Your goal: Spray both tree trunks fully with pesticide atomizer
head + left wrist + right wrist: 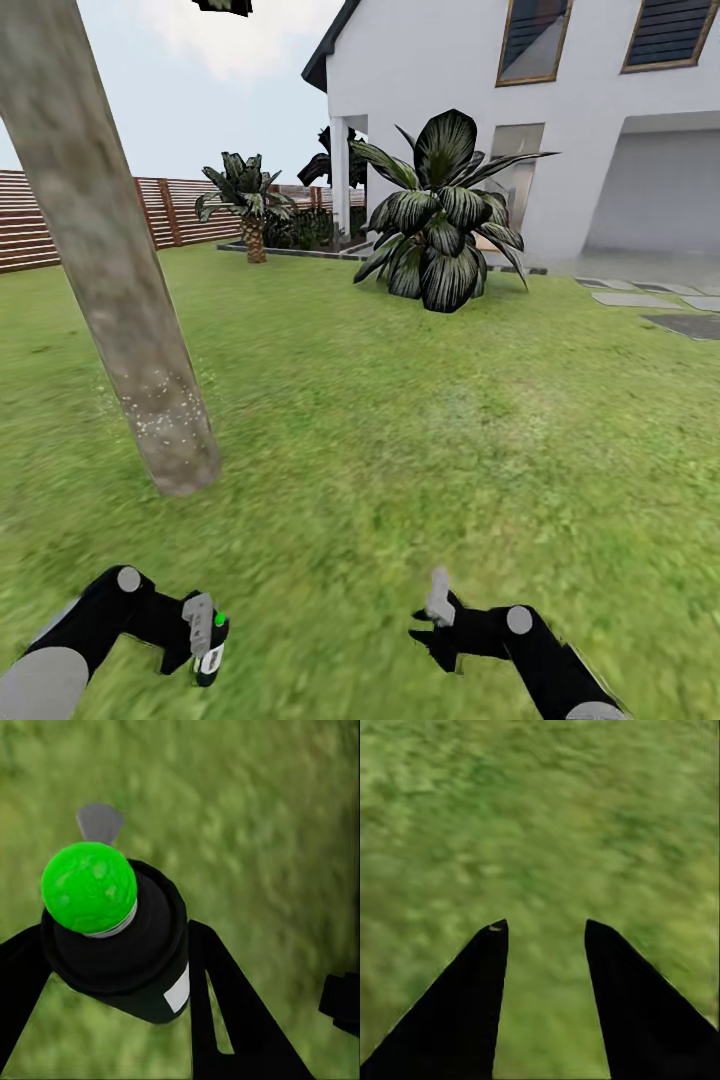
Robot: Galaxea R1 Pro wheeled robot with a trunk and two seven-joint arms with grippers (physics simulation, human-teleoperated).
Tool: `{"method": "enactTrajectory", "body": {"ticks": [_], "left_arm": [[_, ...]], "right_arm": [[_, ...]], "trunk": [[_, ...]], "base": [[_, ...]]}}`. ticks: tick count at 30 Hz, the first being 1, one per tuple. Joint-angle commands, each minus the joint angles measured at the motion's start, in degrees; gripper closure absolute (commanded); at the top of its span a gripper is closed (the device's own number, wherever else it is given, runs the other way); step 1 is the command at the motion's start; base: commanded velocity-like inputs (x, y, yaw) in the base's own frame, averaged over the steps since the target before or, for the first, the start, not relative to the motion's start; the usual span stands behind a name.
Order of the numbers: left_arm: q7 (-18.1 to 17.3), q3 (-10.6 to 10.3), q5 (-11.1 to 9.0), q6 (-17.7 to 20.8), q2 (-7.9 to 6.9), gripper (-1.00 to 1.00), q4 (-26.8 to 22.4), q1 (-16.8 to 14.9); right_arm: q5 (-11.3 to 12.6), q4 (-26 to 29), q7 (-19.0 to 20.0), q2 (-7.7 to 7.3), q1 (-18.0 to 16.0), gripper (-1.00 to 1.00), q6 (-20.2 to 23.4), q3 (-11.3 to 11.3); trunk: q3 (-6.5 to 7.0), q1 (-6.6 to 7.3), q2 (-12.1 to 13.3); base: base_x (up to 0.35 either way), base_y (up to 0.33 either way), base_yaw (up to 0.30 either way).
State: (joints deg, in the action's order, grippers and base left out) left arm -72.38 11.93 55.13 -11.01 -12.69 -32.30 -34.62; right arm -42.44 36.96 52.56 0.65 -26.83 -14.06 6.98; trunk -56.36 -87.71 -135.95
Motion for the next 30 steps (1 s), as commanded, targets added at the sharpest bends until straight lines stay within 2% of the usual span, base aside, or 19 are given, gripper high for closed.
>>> {"method": "enactTrajectory", "body": {"ticks": [1, 2, 4, 5, 7, 11, 13, 15, 17, 23, 26, 30], "left_arm": [[-0.1, -0.6, 0.6, -0.5, 0.95, 1.00, 0.0, -0.1], [0.0, -1.2, 0.6, -0.5, 1.67, 1.00, 0.0, -0.1], [0.1, -2.0, 0.6, -0.4, 3.02, 1.00, 0.0, -0.3], [0.1, -2.2, 0.6, -0.4, 3.75, 1.00, 0.0, -0.4], [0.1, -2.3, 1.2, -0.4, 5.49, 1.00, 0.0, -0.5], [0.5, -2.4, 3.1, -0.4, 8.53, 1.00, 0.0, -0.6], [2.4, -2.4, 4.6, -0.5, 9.66, 1.00, 0.0, -0.6], [5.5, -3.8, 7.1, -0.4, 10.85, 1.00, 0.5, -0.5], [6.8, -5.4, 8.2, -0.4, 11.50, 1.00, 0.7, -0.4], [9.4, -6.3, 8.7, -0.6, 13.92, 1.00, 0.7, -0.3], [9.6, -7.8, 8.6, -0.9, 15.17, 1.00, 0.4, -0.4], [9.5, -8.1, 8.1, -1.4, 15.34, 1.00, 0.9, -0.3]], "right_arm": [[-0.9, 0.5, 0.7, 1.42, 0.0, 1.00, -0.3, -0.8], [-1.4, 1.2, 0.9, 2.26, -0.1, 1.00, -0.3, -3.1], [-1.9, 2.3, 1.0, 2.98, -0.1, 1.00, -0.2, -8.4], [-1.9, 2.5, 1.0, 3.17, -0.1, 1.00, -0.2, -10.1], [-1.9, 3.6, 1.0, 3.86, -0.1, 1.00, -0.2, -11.6], [-1.9, 4.6, 1.1, 6.47, -0.1, 1.00, -0.2, -12.0], [-1.8, 4.7, 1.1, 7.47, -0.1, 1.00, -0.2, -12.1], [-1.7, 5.4, 1.1, 7.84, -0.1, 1.00, -0.3, -12.1], [-1.6, 6.6, 1.5, 8.10, -0.1, 1.00, -0.3, -12.1], [-1.5, 7.2, 2.6, 8.61, -0.1, 1.00, -0.3, -12.1], [-1.5, 7.2, 2.6, 8.66, -0.1, 1.00, -0.3, -12.1], [-1.5, 7.2, 2.5, 8.64, -0.1, 1.00, -0.3, -12.1]], "trunk": [[-0.05, 0.01, 0.0], [-0.05, 0.01, 0.0], [-0.05, 0.01, 0.0], [-0.05, 0.01, 0.0], [-0.05, 0.01, 0.0], [-0.05, 0.01, 0.0], [-0.05, 0.01, 0.0], [-0.05, 0.01, 0.0], [-0.05, 0.01, 0.0], [-0.05, 0.01, 0.0], [-0.05, 0.01, 0.0], [-0.05, 0.01, 0.0]], "base": [[0.000, 0.000, 0.000], [0.000, 0.000, 0.000], [0.000, 0.000, 0.000], [0.000, 0.000, 0.000], [0.000, 0.000, 0.000], [0.000, 0.000, 0.000], [0.000, 0.000, 0.000], [0.000, 0.000, 0.000], [0.000, 0.000, 0.000], [0.000, 0.000, 0.000], [0.000, 0.000, 0.000], [0.000, 0.000, 0.000]]}}
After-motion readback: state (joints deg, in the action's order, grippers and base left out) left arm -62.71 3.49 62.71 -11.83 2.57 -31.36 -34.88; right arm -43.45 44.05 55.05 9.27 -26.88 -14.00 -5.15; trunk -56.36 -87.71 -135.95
